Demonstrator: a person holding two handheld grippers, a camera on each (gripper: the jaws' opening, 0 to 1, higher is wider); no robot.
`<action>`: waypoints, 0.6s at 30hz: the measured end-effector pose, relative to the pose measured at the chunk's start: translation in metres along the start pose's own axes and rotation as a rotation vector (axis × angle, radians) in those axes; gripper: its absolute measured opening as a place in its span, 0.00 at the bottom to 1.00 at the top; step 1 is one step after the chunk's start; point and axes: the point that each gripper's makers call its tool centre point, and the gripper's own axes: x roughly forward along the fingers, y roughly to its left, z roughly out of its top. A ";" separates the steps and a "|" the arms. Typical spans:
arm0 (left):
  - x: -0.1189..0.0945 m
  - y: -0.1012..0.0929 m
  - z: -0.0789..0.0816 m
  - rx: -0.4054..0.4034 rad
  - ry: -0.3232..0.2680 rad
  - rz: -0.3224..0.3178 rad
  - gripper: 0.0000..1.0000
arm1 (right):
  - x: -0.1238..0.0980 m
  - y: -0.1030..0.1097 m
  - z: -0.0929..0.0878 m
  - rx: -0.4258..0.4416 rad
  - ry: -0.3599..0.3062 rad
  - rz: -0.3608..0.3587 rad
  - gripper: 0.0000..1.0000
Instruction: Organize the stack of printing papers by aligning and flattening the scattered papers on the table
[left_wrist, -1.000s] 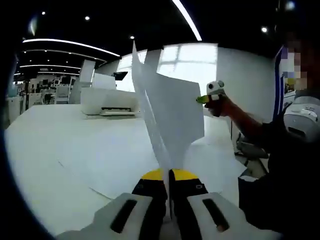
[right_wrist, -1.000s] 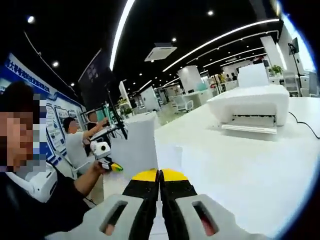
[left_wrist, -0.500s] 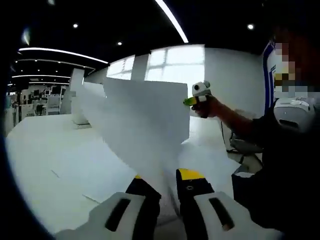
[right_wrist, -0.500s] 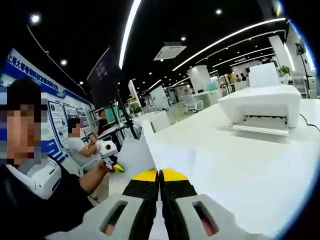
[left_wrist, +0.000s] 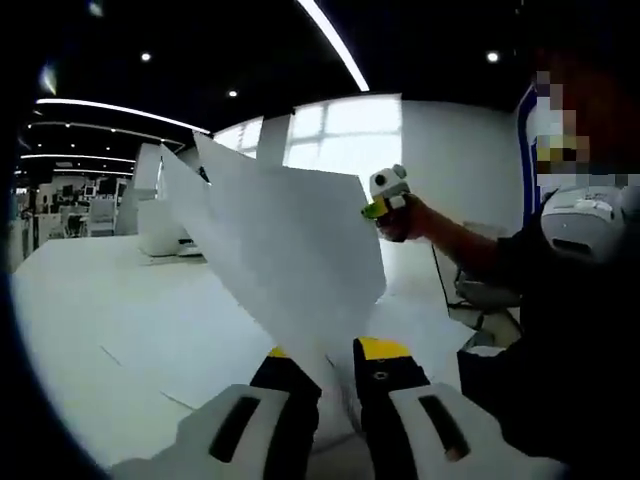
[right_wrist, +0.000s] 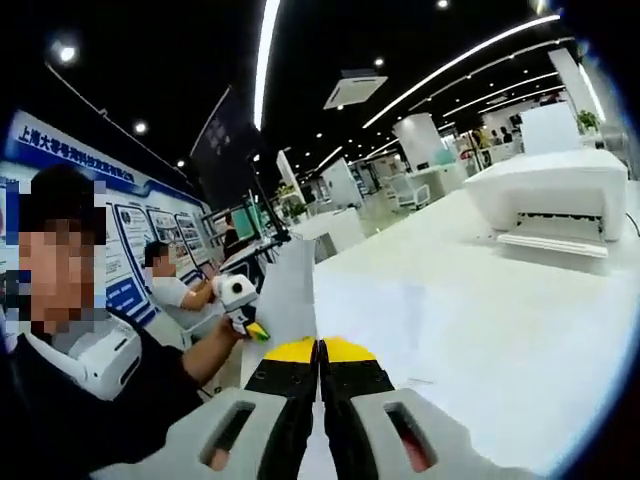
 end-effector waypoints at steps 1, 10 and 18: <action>0.000 0.000 0.000 0.001 0.000 0.000 0.17 | 0.002 0.000 0.000 0.001 0.004 0.003 0.00; -0.001 -0.001 0.002 0.004 -0.011 -0.008 0.17 | 0.011 0.007 -0.002 0.019 0.068 0.103 0.00; -0.003 -0.006 0.008 0.000 -0.047 -0.038 0.18 | 0.004 -0.008 -0.005 0.063 0.074 0.169 0.00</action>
